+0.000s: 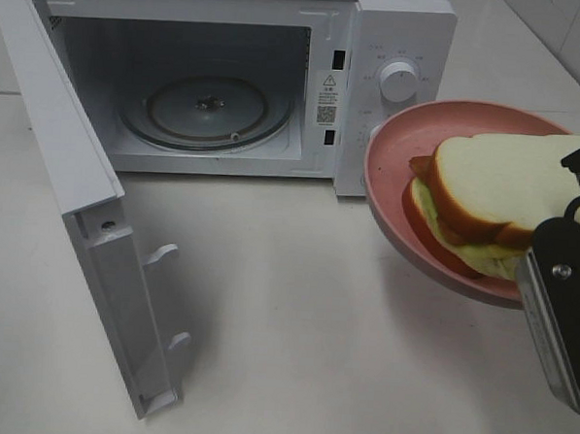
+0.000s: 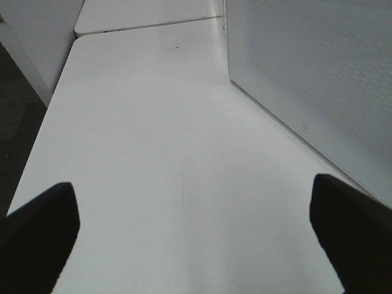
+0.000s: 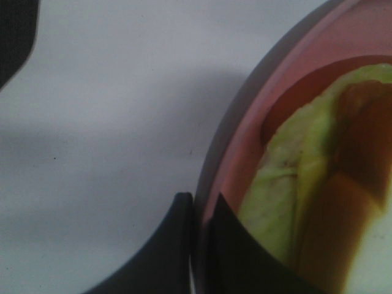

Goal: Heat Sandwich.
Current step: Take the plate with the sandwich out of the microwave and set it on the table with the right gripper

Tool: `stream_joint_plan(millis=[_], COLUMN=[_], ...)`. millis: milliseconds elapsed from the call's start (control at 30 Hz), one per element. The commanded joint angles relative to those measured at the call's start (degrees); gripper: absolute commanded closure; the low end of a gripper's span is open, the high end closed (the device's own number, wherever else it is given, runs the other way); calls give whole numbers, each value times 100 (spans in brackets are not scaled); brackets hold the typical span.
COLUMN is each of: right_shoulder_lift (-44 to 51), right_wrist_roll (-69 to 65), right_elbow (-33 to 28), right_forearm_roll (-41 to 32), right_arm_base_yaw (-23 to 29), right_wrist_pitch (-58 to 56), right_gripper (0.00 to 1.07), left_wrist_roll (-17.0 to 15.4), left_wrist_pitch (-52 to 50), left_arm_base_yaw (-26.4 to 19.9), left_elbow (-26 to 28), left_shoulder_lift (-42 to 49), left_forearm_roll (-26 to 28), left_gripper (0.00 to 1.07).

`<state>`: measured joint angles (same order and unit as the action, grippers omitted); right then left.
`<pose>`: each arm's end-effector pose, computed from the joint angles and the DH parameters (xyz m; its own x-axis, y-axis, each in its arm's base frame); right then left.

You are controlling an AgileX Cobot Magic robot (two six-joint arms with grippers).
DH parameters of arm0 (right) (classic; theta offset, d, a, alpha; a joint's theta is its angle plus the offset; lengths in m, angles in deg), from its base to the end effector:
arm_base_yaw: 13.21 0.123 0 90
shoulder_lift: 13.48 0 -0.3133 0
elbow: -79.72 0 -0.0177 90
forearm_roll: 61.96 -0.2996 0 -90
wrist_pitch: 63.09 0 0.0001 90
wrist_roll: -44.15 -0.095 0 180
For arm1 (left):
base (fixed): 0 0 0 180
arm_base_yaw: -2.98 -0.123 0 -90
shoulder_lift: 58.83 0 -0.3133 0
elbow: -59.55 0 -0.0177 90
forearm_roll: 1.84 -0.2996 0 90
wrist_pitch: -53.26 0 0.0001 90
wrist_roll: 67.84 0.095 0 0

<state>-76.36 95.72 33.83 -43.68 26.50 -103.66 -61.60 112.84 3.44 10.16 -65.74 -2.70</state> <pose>0.1631 0.1102 0.2434 0.2253 -0.9723 -0.0618 -0.8170 -0.1540 -0.5556 0.0138 0.0011 0.3001 -0.4339 0.1197 -0.8930 0.0471 0.9928 0.1102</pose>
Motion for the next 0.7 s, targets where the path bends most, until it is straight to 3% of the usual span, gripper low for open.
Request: stream_joint_plan(millis=[33,300,700], right_shoulder_lift=[40,40,40], right_wrist_roll=[-596,-1948,-3484], right_elbow=[6,6,6], right_forearm_roll=[338,928,1014], right_arm_base_yaw=[-29,-29,-29], right_wrist_pitch=[17,-493,-991], right_gripper=[107,107,107], left_wrist_roll=[-40,-40,-40], left_wrist_pitch=[-40,-40,-40], left_arm_base_yaw=[17,17,17], left_elbow=[-17,-17,-17], left_shoulder_lift=[155,155,155], left_forearm_roll=[-17,-17,-17], left_gripper=[9,9,9])
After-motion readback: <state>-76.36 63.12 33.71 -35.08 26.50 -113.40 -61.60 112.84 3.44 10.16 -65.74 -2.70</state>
